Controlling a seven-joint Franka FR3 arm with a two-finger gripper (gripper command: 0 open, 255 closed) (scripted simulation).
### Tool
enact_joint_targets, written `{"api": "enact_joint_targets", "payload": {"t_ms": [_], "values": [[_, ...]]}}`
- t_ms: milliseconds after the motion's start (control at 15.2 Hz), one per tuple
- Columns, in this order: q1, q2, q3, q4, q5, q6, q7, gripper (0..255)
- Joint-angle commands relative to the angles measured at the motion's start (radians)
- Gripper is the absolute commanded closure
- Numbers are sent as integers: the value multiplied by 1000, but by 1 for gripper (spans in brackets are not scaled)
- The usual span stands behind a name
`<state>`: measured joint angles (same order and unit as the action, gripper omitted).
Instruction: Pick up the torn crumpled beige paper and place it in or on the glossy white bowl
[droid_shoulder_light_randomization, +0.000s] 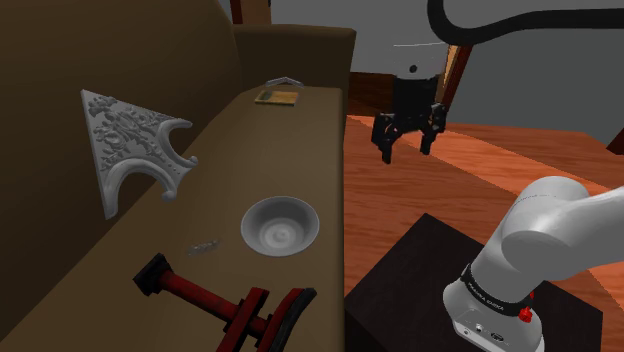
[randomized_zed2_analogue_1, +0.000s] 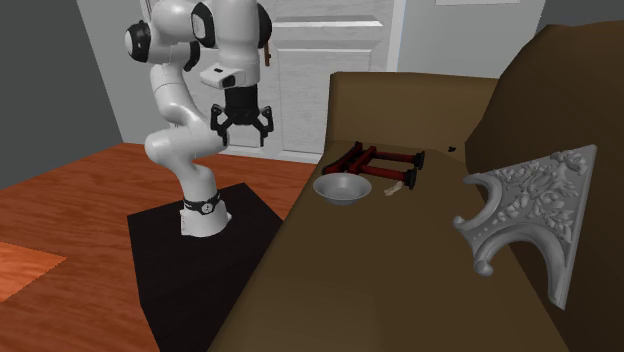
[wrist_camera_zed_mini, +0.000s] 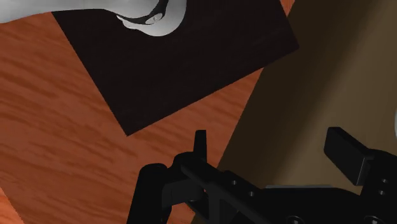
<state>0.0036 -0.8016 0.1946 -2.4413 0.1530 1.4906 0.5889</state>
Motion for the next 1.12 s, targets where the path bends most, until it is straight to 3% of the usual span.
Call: {"api": "enact_joint_targets", "payload": {"t_ms": [0, 594, 1056], "values": [[-4, 26, 56, 15, 45, 8, 100, 0], [-51, 235, 310, 175, 187, 71, 540, 0], [-124, 498, 509, 372, 178, 149, 906, 0]]}}
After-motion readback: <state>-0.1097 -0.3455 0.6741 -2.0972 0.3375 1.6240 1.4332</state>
